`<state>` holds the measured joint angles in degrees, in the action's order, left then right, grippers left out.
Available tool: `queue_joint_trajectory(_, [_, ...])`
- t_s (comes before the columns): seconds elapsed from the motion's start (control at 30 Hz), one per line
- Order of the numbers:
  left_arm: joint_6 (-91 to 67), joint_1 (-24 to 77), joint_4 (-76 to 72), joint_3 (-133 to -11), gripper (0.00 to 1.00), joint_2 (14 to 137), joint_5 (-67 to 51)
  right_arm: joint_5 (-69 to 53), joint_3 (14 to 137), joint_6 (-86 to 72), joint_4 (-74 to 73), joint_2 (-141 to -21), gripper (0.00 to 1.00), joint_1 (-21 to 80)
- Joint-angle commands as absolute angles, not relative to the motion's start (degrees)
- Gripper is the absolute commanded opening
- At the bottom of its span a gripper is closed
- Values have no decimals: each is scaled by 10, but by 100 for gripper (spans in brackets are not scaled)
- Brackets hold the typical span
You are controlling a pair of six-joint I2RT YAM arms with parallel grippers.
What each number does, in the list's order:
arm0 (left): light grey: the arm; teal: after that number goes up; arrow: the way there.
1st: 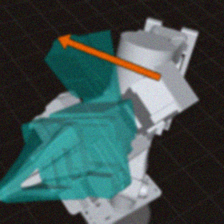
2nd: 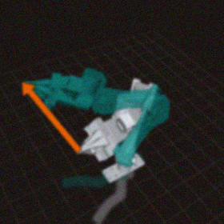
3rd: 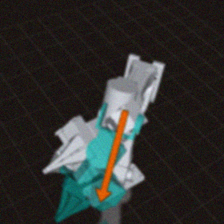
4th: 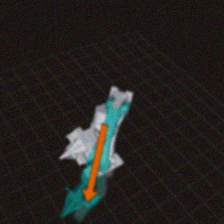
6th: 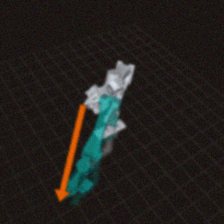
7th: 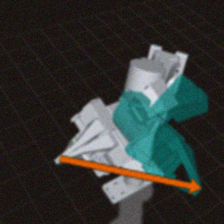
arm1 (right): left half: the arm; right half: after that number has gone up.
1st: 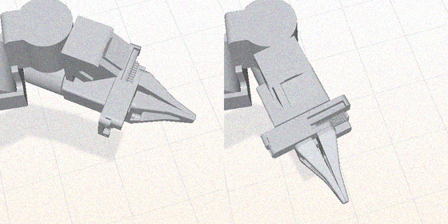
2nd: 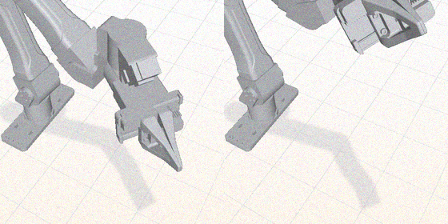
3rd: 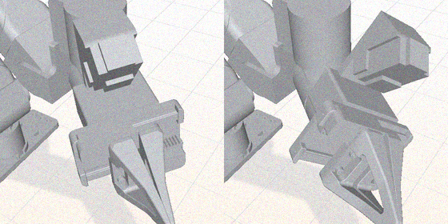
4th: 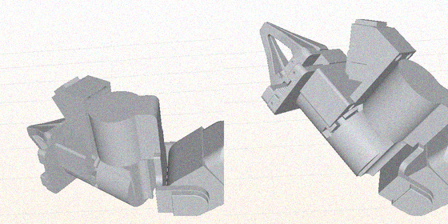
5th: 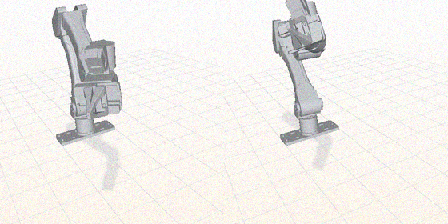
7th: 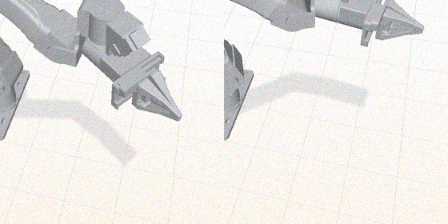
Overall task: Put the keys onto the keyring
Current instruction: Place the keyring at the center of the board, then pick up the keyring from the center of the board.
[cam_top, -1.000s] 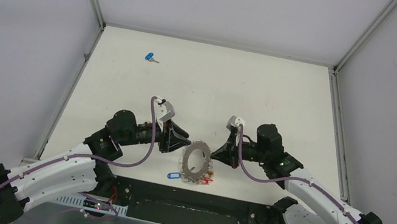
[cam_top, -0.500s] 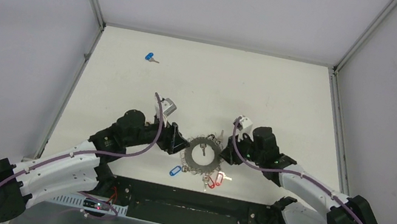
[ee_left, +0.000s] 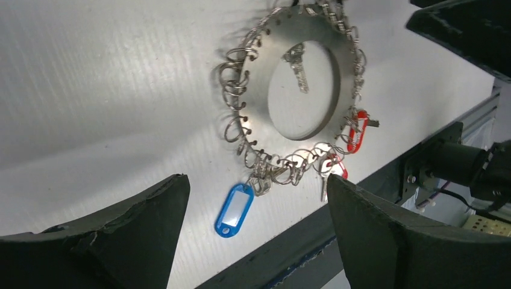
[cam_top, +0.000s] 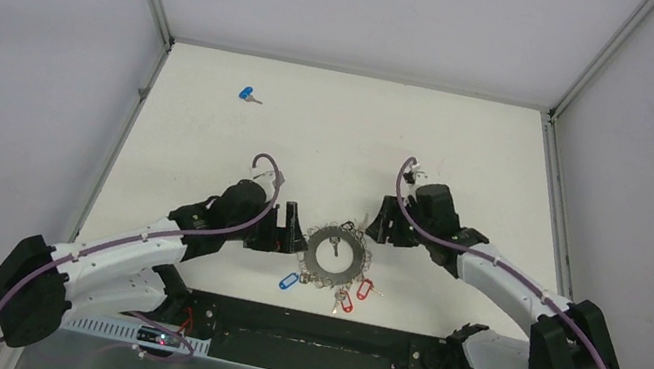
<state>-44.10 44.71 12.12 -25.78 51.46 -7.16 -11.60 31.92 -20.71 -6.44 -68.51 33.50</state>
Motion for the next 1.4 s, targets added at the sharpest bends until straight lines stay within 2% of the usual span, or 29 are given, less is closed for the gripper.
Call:
queue_joint_trajectory(0.0, [-506, 428, 139, -287, 86, 574, -115, -87, 390, -271, -189, -745, 60, 317])
queue_joint_trajectory(0.13, [-511, 425, 122, -295, 83, 621, -145, -197, 409, -251, -209, -816, 63, 308])
queue_joint_trajectory(0.27, [-516, 423, 106, -301, 80, 648, -156, -319, 403, -255, -188, -865, 61, 308])
queue_joint_trajectory(0.5, [-496, 422, 103, -308, 74, 653, -165, -400, 406, -283, -185, -903, 59, 310])
queue_joint_trajectory(0.6, [-472, 422, 106, -311, 71, 635, -175, -404, 411, -287, -190, -909, 59, 311])
queue_joint_trajectory(0.87, [-439, 431, 175, -343, 53, 631, -204, -348, 443, -257, -247, -891, 60, 311])
queue_joint_trajectory(1.37, [-488, 529, 403, -530, 35, 781, -56, -312, 445, -262, -266, -872, 60, 311])
